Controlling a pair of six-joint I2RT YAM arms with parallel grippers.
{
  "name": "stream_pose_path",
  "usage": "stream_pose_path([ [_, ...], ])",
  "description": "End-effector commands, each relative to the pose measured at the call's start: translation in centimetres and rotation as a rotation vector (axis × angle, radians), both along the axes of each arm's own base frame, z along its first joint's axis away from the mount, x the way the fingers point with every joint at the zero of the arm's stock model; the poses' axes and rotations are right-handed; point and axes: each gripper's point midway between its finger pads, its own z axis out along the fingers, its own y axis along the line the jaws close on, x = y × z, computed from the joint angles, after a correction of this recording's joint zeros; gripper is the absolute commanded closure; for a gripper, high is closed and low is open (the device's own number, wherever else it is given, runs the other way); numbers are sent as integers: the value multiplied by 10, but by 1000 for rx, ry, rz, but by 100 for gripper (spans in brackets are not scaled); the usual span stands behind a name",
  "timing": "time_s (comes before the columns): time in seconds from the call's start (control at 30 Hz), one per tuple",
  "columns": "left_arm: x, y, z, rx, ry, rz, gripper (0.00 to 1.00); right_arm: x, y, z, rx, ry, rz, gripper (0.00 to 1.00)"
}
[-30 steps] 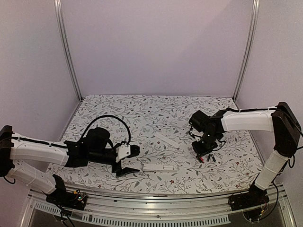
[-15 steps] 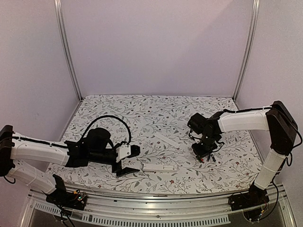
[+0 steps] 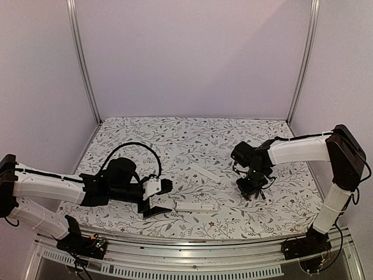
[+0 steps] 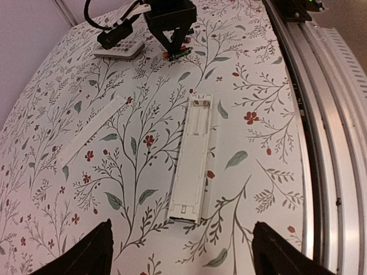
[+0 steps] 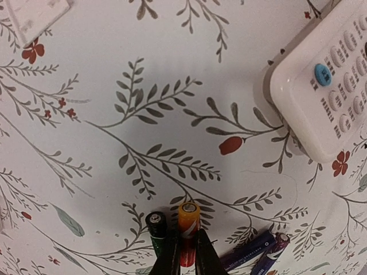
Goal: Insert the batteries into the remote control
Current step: Pick up the battery at the center of the board.
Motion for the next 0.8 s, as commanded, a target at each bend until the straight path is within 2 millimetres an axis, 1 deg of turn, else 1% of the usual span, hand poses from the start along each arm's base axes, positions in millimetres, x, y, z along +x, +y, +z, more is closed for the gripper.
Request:
stream_pose_path([
  [0.0,-1,-5,2,3,-8,-16,17,-4,-13,-14,-46,24,-10,90],
  [0.1,-1,-5,2,4,-9,-16,17,-3,-20,-18,-49,32,-23,89],
  [0.3,-1,-5,2,7,-13,-16,16,-1,-25,-23,-57,44,-27,87],
  [0.47,-1,-4,2,7,-14,-16,16,-1,-27,-25,-60,53,-31,88],
  [0.57,0,-5,2,8,-15,-16,16,-2,-28,-26,-63,58,-31,86],
  [0.77,1,-4,4,10,-22,-14,17,-2,-31,-30,-71,70,-41,88],
])
